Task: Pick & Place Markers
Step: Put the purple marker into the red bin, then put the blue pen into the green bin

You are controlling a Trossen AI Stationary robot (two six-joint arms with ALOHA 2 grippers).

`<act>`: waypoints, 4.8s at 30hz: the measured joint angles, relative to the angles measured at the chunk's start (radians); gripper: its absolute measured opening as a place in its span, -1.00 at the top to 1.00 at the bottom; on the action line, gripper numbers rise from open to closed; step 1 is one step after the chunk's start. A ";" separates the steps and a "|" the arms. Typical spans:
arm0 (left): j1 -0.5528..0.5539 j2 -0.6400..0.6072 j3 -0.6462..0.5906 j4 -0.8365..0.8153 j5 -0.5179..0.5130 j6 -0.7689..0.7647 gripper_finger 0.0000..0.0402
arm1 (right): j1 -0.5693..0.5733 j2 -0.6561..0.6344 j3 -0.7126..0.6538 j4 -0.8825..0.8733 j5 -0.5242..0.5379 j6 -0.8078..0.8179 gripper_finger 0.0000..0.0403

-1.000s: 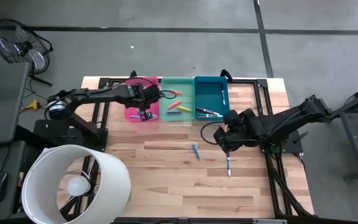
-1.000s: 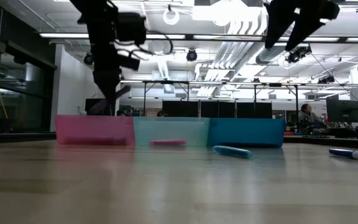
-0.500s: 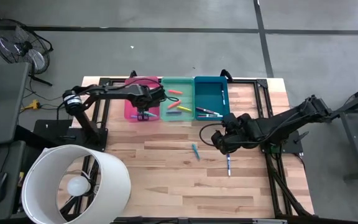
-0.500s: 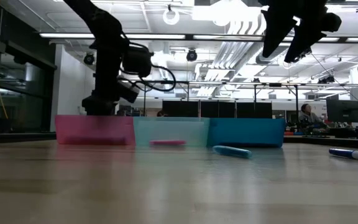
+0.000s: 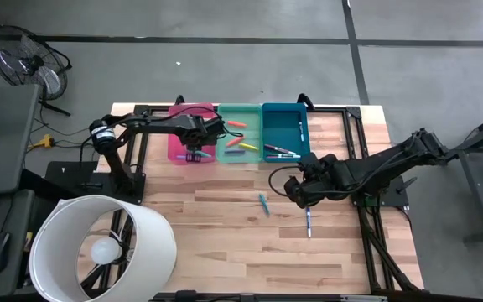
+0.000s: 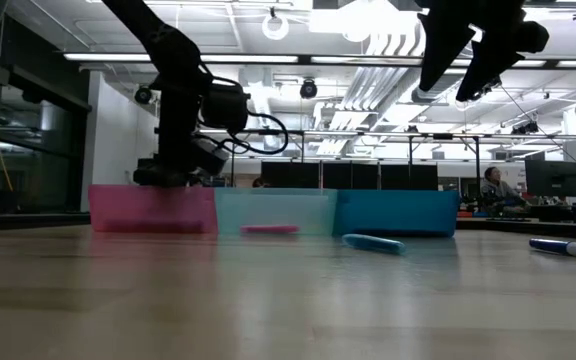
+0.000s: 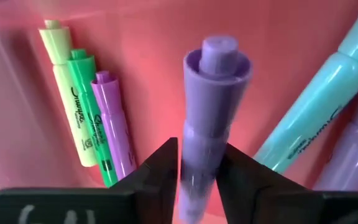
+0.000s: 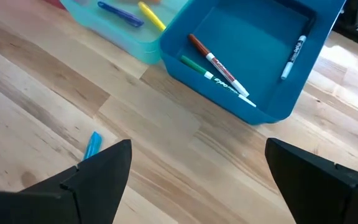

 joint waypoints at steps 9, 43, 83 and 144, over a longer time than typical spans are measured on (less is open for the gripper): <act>-0.001 0.000 0.000 -0.034 -0.007 -0.001 0.38 | 0.000 0.000 0.000 0.001 -0.014 0.020 -0.78; -0.111 -0.195 0.378 -0.149 0.402 -0.412 0.37 | 0.016 0.000 0.000 -0.012 -0.034 0.015 -0.78; -0.618 -1.058 -0.518 0.711 0.037 -0.789 0.37 | 0.015 0.000 0.001 0.019 -0.012 0.020 -0.78; -0.676 -1.721 -1.068 0.824 0.108 -0.838 0.37 | -0.166 0.452 0.458 0.060 -0.303 -0.058 -0.78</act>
